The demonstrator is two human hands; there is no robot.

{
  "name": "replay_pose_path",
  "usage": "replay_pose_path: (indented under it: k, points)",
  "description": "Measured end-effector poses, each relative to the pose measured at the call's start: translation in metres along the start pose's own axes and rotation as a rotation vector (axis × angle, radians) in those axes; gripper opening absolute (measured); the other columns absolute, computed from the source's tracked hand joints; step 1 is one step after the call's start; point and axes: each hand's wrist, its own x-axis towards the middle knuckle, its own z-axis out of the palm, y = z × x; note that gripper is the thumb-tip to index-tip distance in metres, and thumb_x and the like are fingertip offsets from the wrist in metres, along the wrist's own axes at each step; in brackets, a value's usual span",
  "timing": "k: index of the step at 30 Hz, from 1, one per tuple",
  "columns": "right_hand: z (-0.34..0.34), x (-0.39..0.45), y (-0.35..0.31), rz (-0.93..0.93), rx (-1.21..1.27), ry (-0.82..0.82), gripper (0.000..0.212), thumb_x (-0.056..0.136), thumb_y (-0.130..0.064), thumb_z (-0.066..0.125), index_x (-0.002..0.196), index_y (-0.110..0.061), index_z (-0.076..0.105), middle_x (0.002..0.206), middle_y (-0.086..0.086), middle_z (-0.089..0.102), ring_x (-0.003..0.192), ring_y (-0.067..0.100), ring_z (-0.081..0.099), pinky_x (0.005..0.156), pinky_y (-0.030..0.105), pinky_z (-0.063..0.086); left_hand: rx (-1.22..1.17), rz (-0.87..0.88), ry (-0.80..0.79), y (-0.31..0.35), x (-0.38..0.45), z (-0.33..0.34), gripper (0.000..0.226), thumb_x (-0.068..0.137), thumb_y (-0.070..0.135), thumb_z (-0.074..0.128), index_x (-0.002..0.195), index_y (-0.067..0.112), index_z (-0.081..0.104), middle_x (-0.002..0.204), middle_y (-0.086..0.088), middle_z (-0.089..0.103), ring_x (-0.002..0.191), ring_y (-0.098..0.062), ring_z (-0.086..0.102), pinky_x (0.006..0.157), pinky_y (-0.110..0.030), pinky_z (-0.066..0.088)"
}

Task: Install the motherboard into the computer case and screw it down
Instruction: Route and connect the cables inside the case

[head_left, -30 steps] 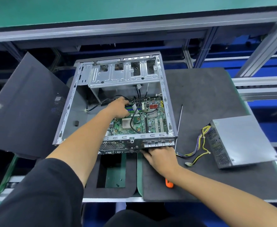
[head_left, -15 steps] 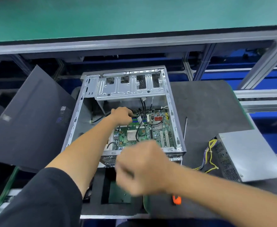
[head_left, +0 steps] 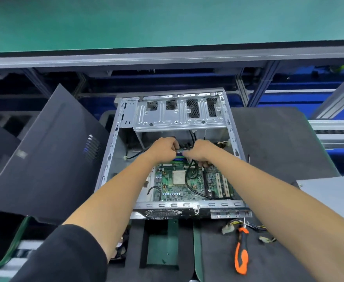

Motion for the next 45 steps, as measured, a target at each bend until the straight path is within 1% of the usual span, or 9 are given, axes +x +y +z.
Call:
replay_pose_path:
  k: [5,10,14,20,23,28,33,39,45]
  points:
    - [0.01,-0.002,-0.007,0.081,-0.053,0.005,0.027,0.081,-0.022,0.068,0.066,-0.004,0.054,0.037,0.0,0.056,0.03,0.011,0.051,0.041,0.017,0.043,0.023,0.022,0.025,-0.003,0.006,0.001,0.026,0.077,0.003,0.048,0.083,0.022,0.064,0.093,0.002,0.067,0.083,-0.017,0.06,0.07,-0.028,0.047]
    - [-0.008,-0.007,-0.01,0.054,0.774,-0.032,0.019,0.087,-0.013,0.047,0.069,-0.008,0.048,0.041,0.005,0.057,0.025,0.01,0.032,0.034,0.013,0.023,0.084,0.045,0.053,-0.006,0.009,0.002,0.025,0.075,0.007,0.052,0.081,0.026,0.067,0.081,0.007,0.064,0.08,-0.017,0.058,0.072,-0.027,0.047]
    - [-0.016,-0.009,-0.009,-0.093,1.018,-0.257,0.034,0.104,-0.025,0.036,0.075,-0.008,0.041,0.049,0.005,0.054,0.032,0.01,0.027,0.035,0.019,0.021,0.145,0.067,0.046,-0.005,0.007,0.002,0.018,0.075,0.01,0.053,0.084,0.023,0.062,0.083,-0.001,0.062,0.082,-0.026,0.058,0.069,-0.029,0.045]
    - [-0.013,-0.012,0.004,0.034,0.254,-0.035,0.022,0.093,-0.013,0.041,0.081,0.0,0.055,0.057,0.01,0.059,0.041,0.017,0.045,0.041,0.021,0.034,0.123,0.048,0.052,-0.006,0.008,0.005,0.024,0.078,0.006,0.048,0.086,0.024,0.06,0.091,0.003,0.066,0.088,-0.022,0.059,0.081,-0.031,0.049]
    - [-0.008,-0.015,0.01,0.102,-0.153,0.227,0.01,0.09,-0.008,0.051,0.095,-0.002,0.056,0.095,0.015,0.064,0.078,0.029,0.061,0.063,0.032,0.046,0.248,0.09,0.054,-0.005,0.011,0.007,0.017,0.083,0.012,0.048,0.098,0.017,0.054,0.099,-0.008,0.067,0.09,-0.03,0.06,0.078,-0.036,0.05]
    - [0.002,-0.016,0.006,-0.042,-0.516,0.389,0.047,0.086,-0.011,0.061,0.129,-0.006,0.043,0.125,0.015,0.047,0.111,0.032,0.053,0.069,0.035,0.041,0.352,0.164,0.092,-0.007,0.012,0.01,0.04,0.087,0.02,0.052,0.127,0.015,0.047,0.1,-0.011,0.067,0.086,-0.034,0.06,0.07,-0.038,0.05]
    - [0.011,-0.016,-0.003,-0.442,-0.464,0.063,0.027,0.089,-0.007,0.047,0.114,-0.009,0.058,0.111,0.01,0.046,0.084,0.029,0.055,0.066,0.037,0.045,0.298,0.204,0.096,-0.009,0.011,0.01,0.018,0.09,0.024,0.056,0.105,0.019,0.064,0.099,-0.007,0.069,0.09,-0.03,0.061,0.072,-0.034,0.047]
    - [0.008,-0.015,0.004,-0.224,-0.466,0.088,0.025,0.092,-0.023,0.05,0.111,-0.008,0.044,0.092,0.004,0.053,0.078,0.027,0.052,0.063,0.036,0.042,0.157,0.185,0.177,-0.012,0.012,0.009,0.009,0.089,0.026,0.064,0.088,0.019,0.069,0.087,-0.001,0.07,0.081,-0.022,0.06,0.074,-0.033,0.048]
    - [0.003,-0.005,0.008,-0.025,-0.3,0.126,0.03,0.098,-0.02,0.041,0.123,-0.005,0.046,0.122,0.014,0.057,0.106,0.034,0.057,0.08,0.041,0.046,0.062,0.157,0.134,-0.02,0.009,0.002,0.004,0.083,0.019,0.07,0.079,0.019,0.072,0.075,0.008,0.063,0.076,-0.014,0.058,0.07,-0.025,0.039]
